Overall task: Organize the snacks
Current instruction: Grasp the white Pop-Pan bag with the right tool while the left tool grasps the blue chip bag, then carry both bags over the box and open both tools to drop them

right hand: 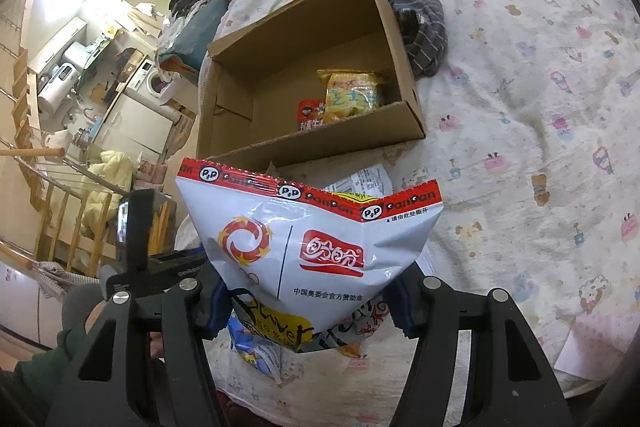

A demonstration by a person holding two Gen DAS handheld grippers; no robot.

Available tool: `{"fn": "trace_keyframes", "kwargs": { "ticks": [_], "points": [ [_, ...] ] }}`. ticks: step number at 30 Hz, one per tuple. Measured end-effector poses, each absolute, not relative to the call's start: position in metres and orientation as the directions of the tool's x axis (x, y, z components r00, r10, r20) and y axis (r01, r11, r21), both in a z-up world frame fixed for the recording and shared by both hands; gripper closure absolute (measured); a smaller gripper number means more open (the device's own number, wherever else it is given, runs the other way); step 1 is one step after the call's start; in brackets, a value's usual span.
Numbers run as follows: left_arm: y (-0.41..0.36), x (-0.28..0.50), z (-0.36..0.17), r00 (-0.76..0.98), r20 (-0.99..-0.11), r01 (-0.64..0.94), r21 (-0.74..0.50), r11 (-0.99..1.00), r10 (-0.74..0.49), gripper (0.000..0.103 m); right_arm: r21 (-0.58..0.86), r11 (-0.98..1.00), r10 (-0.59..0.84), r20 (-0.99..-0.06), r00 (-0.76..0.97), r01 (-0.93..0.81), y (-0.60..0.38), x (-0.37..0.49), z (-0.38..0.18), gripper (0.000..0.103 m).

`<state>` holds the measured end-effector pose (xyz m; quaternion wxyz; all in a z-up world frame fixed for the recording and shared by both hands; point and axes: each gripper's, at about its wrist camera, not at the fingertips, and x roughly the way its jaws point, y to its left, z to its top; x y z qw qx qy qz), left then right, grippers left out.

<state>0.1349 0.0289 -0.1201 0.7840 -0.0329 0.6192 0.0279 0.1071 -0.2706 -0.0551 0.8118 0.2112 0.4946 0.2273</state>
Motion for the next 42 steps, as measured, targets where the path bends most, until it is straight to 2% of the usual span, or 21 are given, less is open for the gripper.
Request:
{"fn": "trace_keyframes", "kwargs": {
  "ticks": [13, 25, 30, 42],
  "points": [
    [0.038, 0.121, -0.074, 0.358, -0.933, -0.150, -0.031, 0.988, 0.025, 0.078, 0.516, 0.835, 0.541, -0.708, 0.453, -0.191, -0.263, 0.101, -0.039, 0.039],
    [0.023, 0.137, 0.010, 0.497, -0.867, -0.085, -0.099, 0.991, -0.044, 0.078, 0.562, 0.796, 0.583, -0.617, 0.528, -0.222, -0.259, 0.123, 0.014, 0.039],
    [0.016, 0.159, 0.021, 0.500, -0.864, -0.064, -0.114, 0.991, -0.067, 0.078, 0.540, 0.804, 0.578, -0.607, 0.546, -0.250, -0.251, 0.150, 0.034, 0.039],
    [-0.006, 0.214, 0.031, 0.555, -0.831, 0.018, -0.032, 0.999, -0.036, 0.078, 0.498, 0.823, 0.560, -0.624, 0.545, -0.274, -0.229, 0.213, 0.034, 0.039]
  ]
}}
